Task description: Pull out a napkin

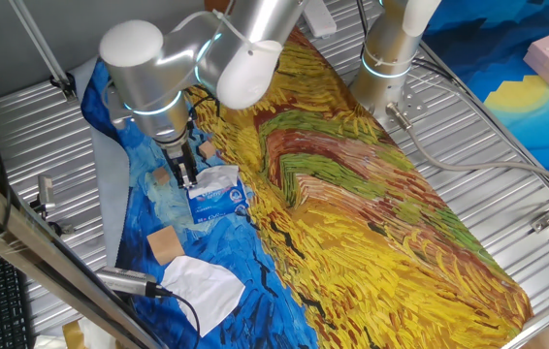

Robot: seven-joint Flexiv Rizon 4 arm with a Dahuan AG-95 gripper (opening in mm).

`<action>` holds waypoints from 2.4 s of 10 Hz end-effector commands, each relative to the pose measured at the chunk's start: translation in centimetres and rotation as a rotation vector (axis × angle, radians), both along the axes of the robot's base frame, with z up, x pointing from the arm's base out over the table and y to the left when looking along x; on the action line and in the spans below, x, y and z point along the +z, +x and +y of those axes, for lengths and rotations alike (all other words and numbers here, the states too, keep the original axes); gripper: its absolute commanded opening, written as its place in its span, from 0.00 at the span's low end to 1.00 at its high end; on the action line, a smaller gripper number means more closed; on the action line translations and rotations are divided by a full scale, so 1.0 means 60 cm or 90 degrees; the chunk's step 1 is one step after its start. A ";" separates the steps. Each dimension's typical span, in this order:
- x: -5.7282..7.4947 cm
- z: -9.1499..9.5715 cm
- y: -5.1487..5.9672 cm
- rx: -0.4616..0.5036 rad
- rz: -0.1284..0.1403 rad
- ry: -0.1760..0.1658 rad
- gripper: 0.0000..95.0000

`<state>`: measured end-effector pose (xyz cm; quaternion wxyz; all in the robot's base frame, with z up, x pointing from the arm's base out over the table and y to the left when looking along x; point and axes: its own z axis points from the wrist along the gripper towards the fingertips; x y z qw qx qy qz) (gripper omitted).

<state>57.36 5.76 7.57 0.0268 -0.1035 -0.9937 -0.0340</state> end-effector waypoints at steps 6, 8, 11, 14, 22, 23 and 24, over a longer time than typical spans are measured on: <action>-0.001 0.001 0.000 -0.009 0.000 0.000 0.00; -0.009 -0.001 0.004 -0.012 0.001 0.001 0.00; -0.019 -0.002 0.007 -0.013 0.000 0.002 0.00; -0.016 -0.002 0.006 -0.012 -0.003 0.010 0.00; -0.017 -0.002 0.006 0.025 -0.009 -0.002 0.20; -0.017 -0.002 0.006 0.023 -0.009 -0.002 0.20; -0.018 -0.002 0.007 0.022 -0.009 -0.002 0.20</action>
